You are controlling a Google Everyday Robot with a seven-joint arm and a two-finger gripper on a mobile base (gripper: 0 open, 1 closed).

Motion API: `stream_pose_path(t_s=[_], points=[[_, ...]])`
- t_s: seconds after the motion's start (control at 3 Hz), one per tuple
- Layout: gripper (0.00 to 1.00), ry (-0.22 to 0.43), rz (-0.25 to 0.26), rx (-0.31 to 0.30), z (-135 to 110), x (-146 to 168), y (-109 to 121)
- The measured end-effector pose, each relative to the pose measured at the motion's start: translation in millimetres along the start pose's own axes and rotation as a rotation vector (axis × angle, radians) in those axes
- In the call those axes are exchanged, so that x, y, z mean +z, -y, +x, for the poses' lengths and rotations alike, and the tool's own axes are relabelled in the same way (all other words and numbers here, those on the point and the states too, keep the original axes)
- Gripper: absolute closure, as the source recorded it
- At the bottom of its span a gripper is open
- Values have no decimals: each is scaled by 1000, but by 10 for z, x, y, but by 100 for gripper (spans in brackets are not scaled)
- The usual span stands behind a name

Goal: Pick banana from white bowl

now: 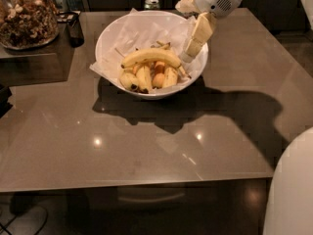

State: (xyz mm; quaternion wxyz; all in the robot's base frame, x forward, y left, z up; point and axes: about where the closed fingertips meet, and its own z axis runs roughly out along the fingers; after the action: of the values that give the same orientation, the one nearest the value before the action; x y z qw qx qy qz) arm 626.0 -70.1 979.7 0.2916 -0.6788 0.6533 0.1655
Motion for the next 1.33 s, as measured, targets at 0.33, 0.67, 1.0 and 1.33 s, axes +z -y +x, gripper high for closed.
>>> stream_pose_path(t_s=[0.33, 0.67, 1.0, 1.33], points=[[0, 32, -45, 6, -5, 227, 69], [0, 48, -151, 7, -41, 658, 107], [19, 56, -139, 9, -55, 708, 160], [29, 56, -138, 9, -56, 709, 162]])
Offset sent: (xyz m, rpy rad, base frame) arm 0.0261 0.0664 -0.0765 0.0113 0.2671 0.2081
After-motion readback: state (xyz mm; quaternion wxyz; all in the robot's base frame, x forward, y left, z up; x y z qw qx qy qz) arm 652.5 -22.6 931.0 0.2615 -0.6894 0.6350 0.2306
